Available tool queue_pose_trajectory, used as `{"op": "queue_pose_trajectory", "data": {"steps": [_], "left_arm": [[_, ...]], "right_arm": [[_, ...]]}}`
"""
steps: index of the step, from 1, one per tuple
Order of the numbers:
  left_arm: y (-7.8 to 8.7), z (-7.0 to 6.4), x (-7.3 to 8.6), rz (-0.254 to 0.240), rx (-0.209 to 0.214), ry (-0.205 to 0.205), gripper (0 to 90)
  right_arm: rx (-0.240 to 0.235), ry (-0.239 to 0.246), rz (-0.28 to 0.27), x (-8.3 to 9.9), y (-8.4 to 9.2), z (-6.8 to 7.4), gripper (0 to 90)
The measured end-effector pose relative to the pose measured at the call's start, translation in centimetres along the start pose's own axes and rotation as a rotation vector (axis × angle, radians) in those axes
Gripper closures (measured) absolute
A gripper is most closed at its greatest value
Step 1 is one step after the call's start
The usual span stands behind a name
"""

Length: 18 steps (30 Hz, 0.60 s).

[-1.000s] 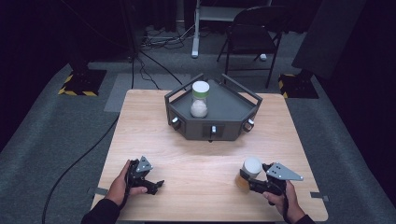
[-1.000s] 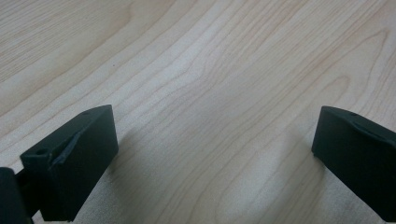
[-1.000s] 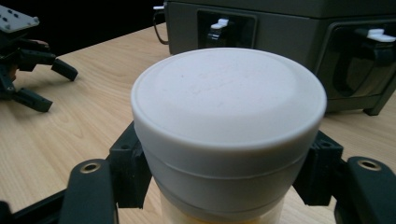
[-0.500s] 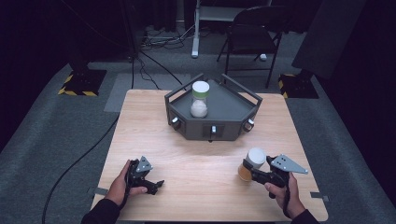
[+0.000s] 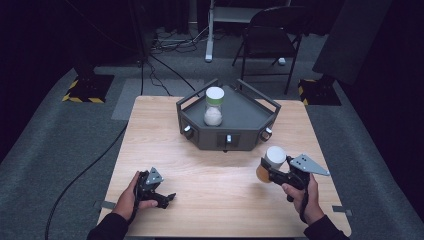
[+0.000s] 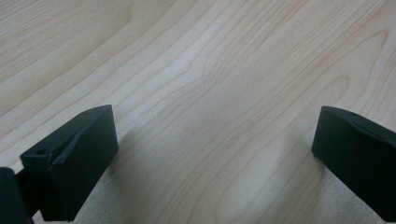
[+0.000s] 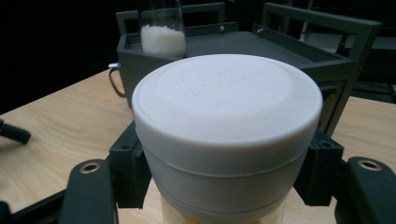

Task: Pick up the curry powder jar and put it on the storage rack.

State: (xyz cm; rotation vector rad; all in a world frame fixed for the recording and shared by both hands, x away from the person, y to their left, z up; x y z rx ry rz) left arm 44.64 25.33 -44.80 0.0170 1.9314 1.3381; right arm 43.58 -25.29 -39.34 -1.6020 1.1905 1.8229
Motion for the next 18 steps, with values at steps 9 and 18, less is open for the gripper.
{"op": "queue_pose_trajectory", "data": {"steps": [9, 18], "left_arm": [[0.0, 0.0, 0.0, 0.0, 0.0, 0.0, 0.2], [0.0, 0.0, 0.0, 0.0, 0.001, -0.001, 0.2]], "right_arm": [[0.069, -0.005, 0.004, -2.2, -1.2, 0.0, 33.1], [0.093, 0.018, -0.016, -5.0, -2.7, 0.1, 33.1]]}}
Point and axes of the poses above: each handheld gripper's, and its own axes: y roughly backward along the jaws, x roughly out of its underside, z roughly to its left, the point moved 10 cm from there along -y, roughly forward along the jaws, and after that the axes turned 11 degrees about y, right-handed, at the moved point
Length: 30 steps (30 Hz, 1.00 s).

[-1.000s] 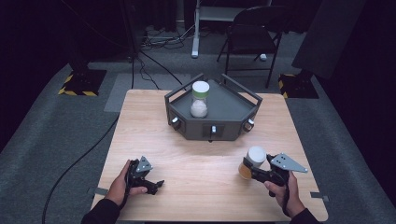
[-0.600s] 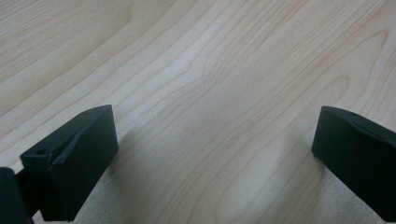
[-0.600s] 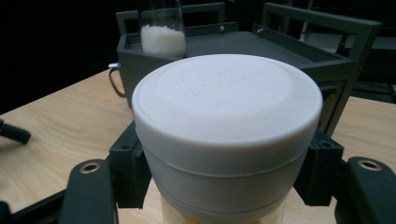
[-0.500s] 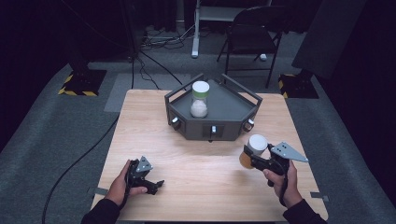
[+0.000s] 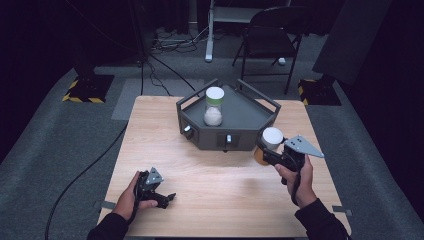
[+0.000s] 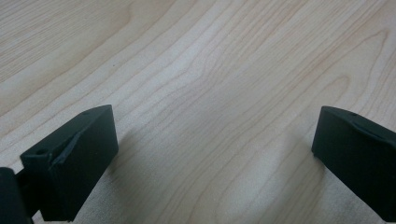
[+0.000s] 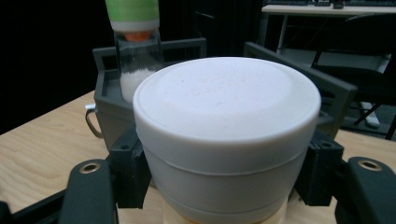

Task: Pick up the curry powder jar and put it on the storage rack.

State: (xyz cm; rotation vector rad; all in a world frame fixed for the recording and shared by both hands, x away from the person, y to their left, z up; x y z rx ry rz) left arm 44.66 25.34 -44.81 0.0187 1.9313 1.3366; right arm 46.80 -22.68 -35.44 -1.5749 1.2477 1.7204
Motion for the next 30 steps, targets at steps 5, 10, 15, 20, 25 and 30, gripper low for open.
{"op": "queue_pose_trajectory", "data": {"steps": [5, 10, 15, 20, 25, 30], "left_arm": [[0.0, 0.0, 0.0, 0.0, 0.0, 0.0, 0.2], [0.0, 0.0, 0.0, 0.001, 0.0, -0.001, 0.2], [0.0, 0.0, 0.0, 0.001, 0.001, -0.002, 0.3], [0.0, 0.0, 0.0, 0.001, 0.001, -0.002, 0.2], [0.0, 0.0, 0.0, 0.001, 0.001, -0.002, 0.2], [0.0, 0.0, 0.0, 0.001, 0.001, -0.002, 0.3]], "right_arm": [[0.007, 0.002, -0.01, -1.8, -1.2, -0.2, 33.1], [0.023, 0.003, -0.023, -3.5, -2.6, -0.6, 33.1], [0.028, 0.007, -0.026, -4.4, -3.2, -0.6, 33.1], [0.031, 0.01, -0.03, -5.4, -3.8, -0.7, 33.1], [0.028, 0.017, -0.036, -6.1, -4.7, -0.8, 33.1], [0.031, 0.023, -0.034, -6.5, -5.6, -0.8, 33.1]]}}
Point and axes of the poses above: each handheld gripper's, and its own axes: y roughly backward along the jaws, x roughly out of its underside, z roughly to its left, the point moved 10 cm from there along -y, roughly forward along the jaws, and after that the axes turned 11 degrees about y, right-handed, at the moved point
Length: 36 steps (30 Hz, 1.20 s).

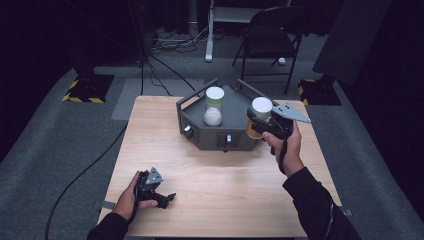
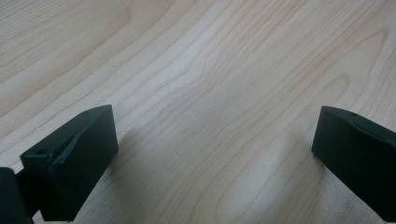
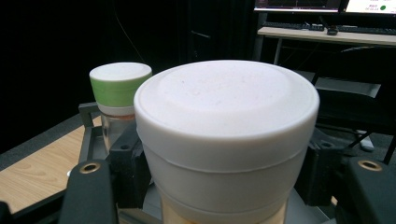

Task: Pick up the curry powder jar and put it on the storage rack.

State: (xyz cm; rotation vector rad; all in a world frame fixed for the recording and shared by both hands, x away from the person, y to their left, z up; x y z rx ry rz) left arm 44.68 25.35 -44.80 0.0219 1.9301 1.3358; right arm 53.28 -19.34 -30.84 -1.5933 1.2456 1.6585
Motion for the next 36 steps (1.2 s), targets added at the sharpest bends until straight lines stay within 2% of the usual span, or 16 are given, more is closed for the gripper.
{"op": "queue_pose_trajectory", "data": {"steps": [21, 36], "left_arm": [[0.0, 0.0, 0.0, 0.0, -0.001, 0.0, 0.3], [0.0, 0.0, 0.0, -0.001, 0.0, 0.001, 0.3]], "right_arm": [[0.017, -0.006, 0.019, -1.5, -4.2, -0.4, 33.1], [0.034, -0.003, 0.047, -0.7, -7.1, -0.6, 33.1]]}}
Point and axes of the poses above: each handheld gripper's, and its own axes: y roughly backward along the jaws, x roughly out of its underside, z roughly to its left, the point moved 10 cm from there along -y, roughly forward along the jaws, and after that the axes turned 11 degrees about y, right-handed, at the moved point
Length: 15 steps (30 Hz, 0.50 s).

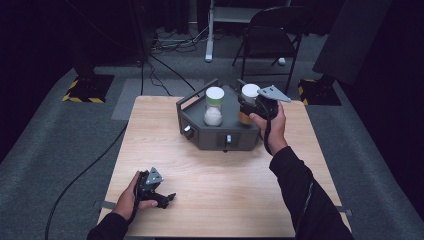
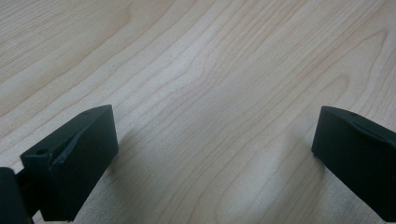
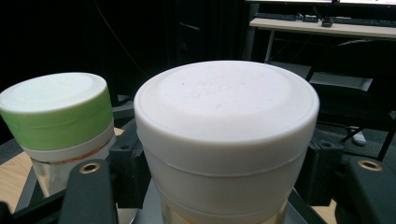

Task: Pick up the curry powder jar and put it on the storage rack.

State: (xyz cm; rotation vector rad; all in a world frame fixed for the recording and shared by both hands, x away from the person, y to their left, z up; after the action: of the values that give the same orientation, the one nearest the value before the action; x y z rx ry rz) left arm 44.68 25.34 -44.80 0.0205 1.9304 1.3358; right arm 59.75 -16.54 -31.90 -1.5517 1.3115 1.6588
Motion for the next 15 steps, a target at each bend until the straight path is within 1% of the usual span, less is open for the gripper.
{"op": "queue_pose_trajectory", "data": {"steps": [4, 7, 15], "left_arm": [[0.0, 0.0, 0.0, 0.0, 0.0, 0.0, 0.3], [0.0, 0.0, 0.0, 0.0, 0.0, 0.0, 0.3], [0.0, 0.0, 0.0, 0.0, 0.001, -0.003, 0.3]], "right_arm": [[-0.001, -0.005, 0.011, 0.3, -0.5, 0.0, 33.1], [-0.005, -0.017, 0.019, 0.8, -0.9, 0.0, 33.1], [-0.007, -0.027, 0.038, 1.6, -1.5, 0.0, 33.0]]}}
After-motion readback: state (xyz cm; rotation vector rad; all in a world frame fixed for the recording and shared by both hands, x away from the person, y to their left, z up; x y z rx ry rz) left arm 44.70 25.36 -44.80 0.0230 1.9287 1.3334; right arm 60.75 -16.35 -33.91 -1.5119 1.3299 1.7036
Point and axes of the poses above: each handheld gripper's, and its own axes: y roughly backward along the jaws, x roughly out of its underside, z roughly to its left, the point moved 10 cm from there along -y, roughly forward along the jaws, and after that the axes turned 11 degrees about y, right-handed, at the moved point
